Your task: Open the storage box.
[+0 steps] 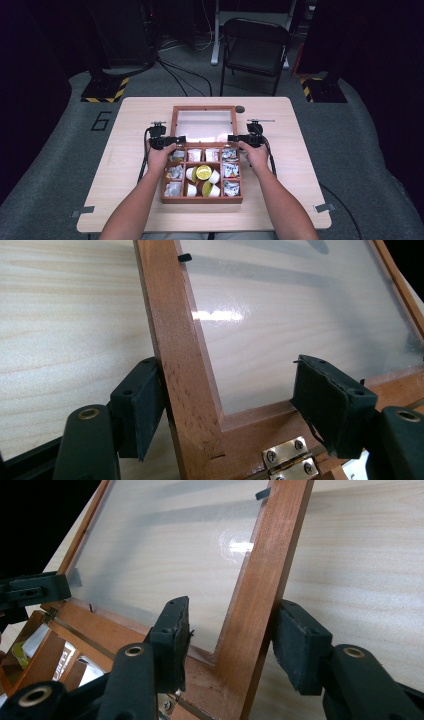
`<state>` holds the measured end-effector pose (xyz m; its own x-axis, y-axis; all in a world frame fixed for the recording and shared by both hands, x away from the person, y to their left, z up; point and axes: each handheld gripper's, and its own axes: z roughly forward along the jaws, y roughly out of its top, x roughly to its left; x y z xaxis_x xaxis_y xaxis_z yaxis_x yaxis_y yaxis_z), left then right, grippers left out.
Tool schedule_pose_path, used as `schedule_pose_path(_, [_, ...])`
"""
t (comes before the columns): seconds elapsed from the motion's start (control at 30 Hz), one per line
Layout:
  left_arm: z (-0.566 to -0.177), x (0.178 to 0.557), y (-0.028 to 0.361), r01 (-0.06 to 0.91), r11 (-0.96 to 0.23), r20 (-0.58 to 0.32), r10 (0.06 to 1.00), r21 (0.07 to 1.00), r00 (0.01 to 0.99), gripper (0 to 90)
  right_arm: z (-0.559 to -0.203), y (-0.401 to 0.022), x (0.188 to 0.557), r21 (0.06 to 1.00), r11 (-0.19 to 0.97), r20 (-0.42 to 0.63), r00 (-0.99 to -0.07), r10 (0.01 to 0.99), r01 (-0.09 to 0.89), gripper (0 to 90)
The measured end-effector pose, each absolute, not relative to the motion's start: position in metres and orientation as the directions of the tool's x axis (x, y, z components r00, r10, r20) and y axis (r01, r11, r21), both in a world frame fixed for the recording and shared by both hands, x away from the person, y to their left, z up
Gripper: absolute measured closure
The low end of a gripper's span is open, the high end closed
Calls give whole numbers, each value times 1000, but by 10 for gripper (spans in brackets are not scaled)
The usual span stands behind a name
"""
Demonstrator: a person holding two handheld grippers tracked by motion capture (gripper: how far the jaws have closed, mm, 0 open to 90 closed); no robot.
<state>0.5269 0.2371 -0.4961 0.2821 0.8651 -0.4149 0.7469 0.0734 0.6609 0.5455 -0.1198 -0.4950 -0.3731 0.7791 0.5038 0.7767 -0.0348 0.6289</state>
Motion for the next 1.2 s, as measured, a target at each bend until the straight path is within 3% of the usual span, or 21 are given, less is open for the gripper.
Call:
schedule_pose_path(0.77, [-499,531,241,780,98,-463,847,618,261,297,-499,-121,548,601,-61,539,-347,768,797,497])
schedule_pose_path(1.2, [-503,533,244,803,126,-502,833,582,233,291,-503,-121,549,531,-115,597,-274,754,839,495])
